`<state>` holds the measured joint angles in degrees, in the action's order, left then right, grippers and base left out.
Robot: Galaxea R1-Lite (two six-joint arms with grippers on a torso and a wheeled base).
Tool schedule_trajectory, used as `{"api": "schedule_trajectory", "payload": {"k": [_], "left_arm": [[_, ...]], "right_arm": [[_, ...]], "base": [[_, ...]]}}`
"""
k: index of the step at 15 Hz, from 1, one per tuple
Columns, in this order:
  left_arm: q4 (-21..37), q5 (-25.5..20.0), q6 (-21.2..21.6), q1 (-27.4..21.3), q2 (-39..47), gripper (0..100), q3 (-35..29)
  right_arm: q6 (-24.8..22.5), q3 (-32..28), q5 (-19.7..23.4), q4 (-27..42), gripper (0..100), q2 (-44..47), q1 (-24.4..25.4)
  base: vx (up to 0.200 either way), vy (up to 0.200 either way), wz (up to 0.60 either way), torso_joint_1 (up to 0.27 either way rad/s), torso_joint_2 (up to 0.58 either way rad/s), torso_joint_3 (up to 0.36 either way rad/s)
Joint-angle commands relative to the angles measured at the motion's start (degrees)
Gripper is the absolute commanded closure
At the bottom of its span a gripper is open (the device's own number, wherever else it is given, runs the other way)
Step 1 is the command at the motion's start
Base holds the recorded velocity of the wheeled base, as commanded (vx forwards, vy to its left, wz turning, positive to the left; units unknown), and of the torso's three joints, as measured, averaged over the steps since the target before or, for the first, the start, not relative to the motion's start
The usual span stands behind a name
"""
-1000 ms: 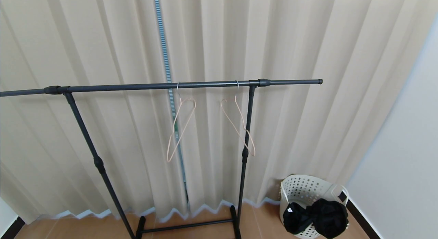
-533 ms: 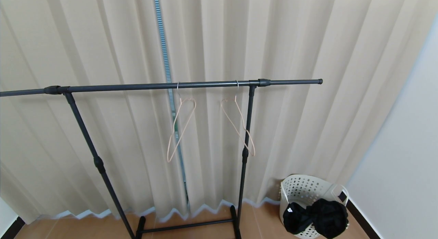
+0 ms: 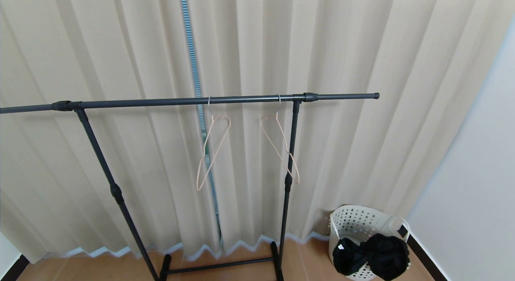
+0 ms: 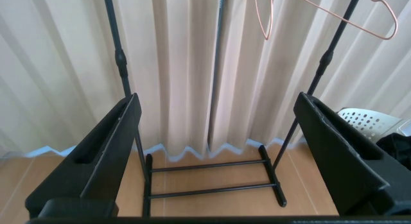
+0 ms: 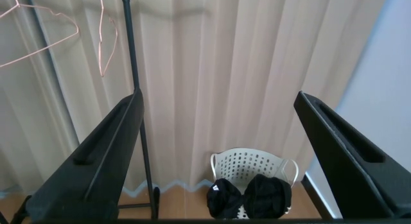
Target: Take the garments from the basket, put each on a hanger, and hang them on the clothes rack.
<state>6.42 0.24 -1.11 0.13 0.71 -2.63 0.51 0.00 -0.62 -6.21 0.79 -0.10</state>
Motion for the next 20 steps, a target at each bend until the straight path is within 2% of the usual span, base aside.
{"api": "schedule_trajectory", "payload": {"k": [1,15,20], "left_arm": [[0.0,0.0,0.0,0.0,0.1,0,0.0],[0.0,-0.1,0.1,0.0,0.1,0,0.0],[0.0,-0.2,0.1,0.0,0.1,0,-0.1]], "right_arm": [[0.1,0.0,0.0,0.0,0,0.0,0.0],[0.4,0.0,0.0,0.1,0,0.3,0.4],[0.4,0.0,0.0,0.1,0,0.3,0.4]], "base": [[0.000,0.000,0.00,0.000,0.00,0.000],[0.000,0.000,0.00,0.000,0.00,0.000],[0.000,0.000,0.00,-0.130,0.32,0.165]]}}
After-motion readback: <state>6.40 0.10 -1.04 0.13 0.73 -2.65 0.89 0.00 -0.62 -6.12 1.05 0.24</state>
